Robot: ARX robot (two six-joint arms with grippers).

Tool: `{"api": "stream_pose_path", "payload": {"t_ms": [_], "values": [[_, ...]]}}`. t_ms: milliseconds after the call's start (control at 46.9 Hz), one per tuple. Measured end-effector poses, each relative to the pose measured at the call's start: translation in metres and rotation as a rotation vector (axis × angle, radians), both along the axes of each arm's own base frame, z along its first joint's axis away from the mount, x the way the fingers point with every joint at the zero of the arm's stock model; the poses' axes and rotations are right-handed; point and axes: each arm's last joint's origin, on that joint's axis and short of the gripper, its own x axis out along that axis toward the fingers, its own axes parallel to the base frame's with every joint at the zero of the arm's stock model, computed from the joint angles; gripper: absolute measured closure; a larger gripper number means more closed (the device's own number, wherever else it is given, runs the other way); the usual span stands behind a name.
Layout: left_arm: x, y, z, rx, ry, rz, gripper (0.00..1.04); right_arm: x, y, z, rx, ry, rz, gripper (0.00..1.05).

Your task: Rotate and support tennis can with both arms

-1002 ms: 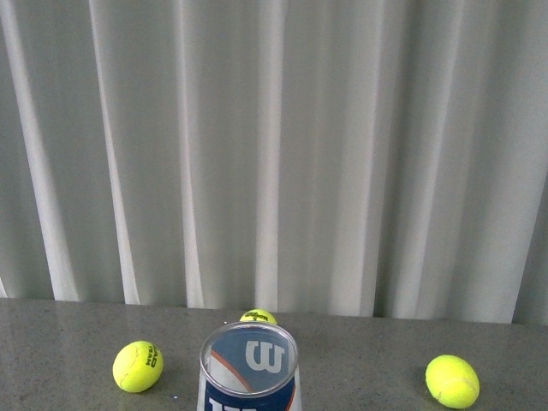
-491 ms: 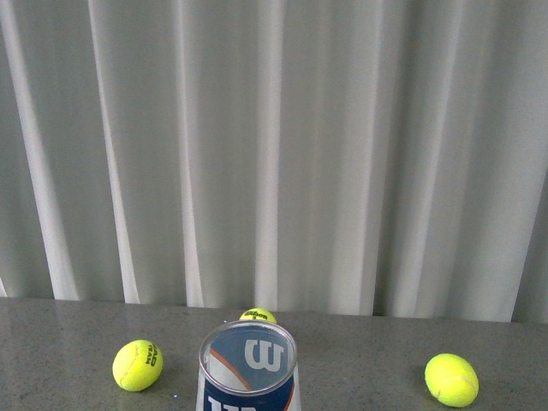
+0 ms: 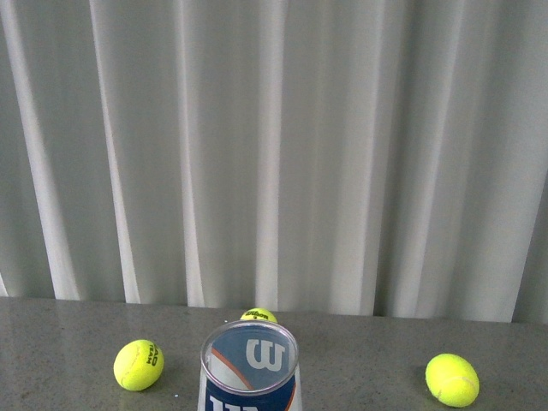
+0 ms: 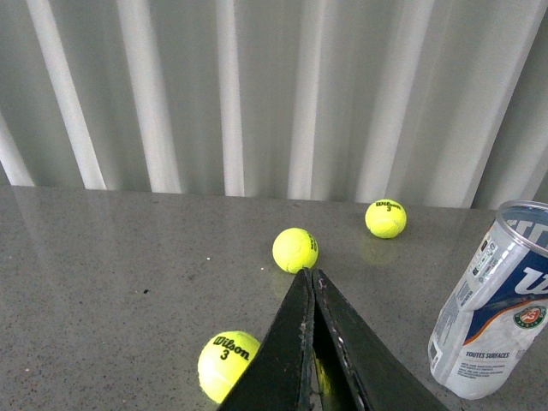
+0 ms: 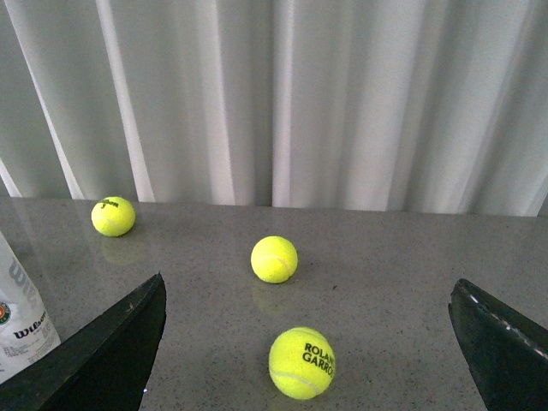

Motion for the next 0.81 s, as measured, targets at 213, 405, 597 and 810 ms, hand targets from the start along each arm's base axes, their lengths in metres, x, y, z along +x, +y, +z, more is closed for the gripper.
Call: {"api": "stream_pose_path", "payload": {"t_ms": [213, 405, 597, 810], "values": [[-0.0001, 0.0000, -0.0004, 0.000, 0.004, 0.000, 0.86, 0.0000, 0.0000, 0.0000, 0.000, 0.000, 0.000, 0.07], [-0.0001, 0.0000, -0.0004, 0.000, 0.003, 0.000, 0.42, 0.0000, 0.0000, 0.0000, 0.000, 0.000, 0.000, 0.07], [-0.0001, 0.0000, -0.0004, 0.000, 0.003, 0.000, 0.08, 0.0000, 0.0000, 0.0000, 0.000, 0.000, 0.000, 0.07], [-0.0001, 0.0000, -0.0004, 0.000, 0.003, 0.000, 0.07, 0.0000, 0.0000, 0.0000, 0.000, 0.000, 0.000, 0.07]]}}
